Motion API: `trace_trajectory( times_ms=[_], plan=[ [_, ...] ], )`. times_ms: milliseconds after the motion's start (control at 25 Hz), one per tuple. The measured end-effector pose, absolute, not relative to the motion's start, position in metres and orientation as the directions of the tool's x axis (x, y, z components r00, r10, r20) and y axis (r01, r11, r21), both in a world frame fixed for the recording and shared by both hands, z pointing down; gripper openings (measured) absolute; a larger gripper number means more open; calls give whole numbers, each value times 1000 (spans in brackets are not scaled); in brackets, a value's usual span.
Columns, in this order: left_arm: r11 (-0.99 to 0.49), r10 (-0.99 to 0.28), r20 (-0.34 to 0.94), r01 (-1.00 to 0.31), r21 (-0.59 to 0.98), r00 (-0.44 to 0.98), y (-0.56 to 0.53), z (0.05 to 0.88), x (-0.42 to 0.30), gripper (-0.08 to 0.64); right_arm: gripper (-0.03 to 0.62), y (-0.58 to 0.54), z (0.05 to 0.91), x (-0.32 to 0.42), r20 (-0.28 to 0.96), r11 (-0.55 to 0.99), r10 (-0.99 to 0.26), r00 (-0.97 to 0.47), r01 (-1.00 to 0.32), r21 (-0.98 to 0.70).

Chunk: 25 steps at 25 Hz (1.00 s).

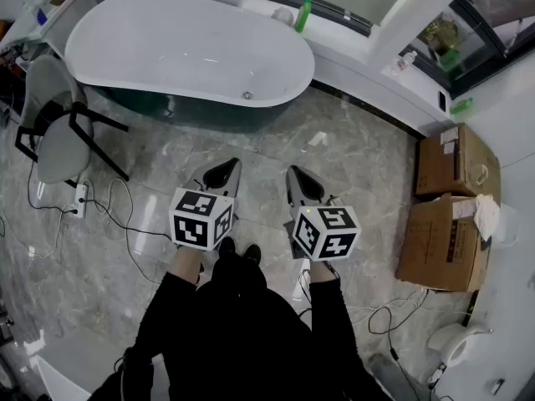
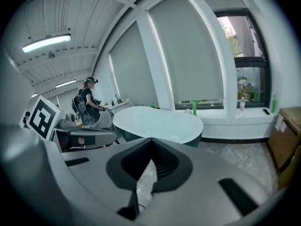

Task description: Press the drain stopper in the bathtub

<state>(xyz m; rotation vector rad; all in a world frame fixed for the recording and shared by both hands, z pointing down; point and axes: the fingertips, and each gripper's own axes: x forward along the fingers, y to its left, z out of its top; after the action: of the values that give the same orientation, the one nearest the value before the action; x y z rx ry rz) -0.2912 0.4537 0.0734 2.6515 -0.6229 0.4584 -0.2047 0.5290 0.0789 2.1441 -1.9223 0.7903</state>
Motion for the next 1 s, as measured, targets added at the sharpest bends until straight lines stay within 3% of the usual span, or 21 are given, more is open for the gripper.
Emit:
trace_trajectory(
  times_ms=[520,1000],
  plan=[
    [-829,-380,378,-492,267,845,433,68,-302,5,3,522,78,-194,472,-161,-881,31,-958,-238],
    [-851,-364,346,-460,254,864,407,59,-317,5,3,518,62,-179,474,-262,-870,136,-942,-210]
  ],
)
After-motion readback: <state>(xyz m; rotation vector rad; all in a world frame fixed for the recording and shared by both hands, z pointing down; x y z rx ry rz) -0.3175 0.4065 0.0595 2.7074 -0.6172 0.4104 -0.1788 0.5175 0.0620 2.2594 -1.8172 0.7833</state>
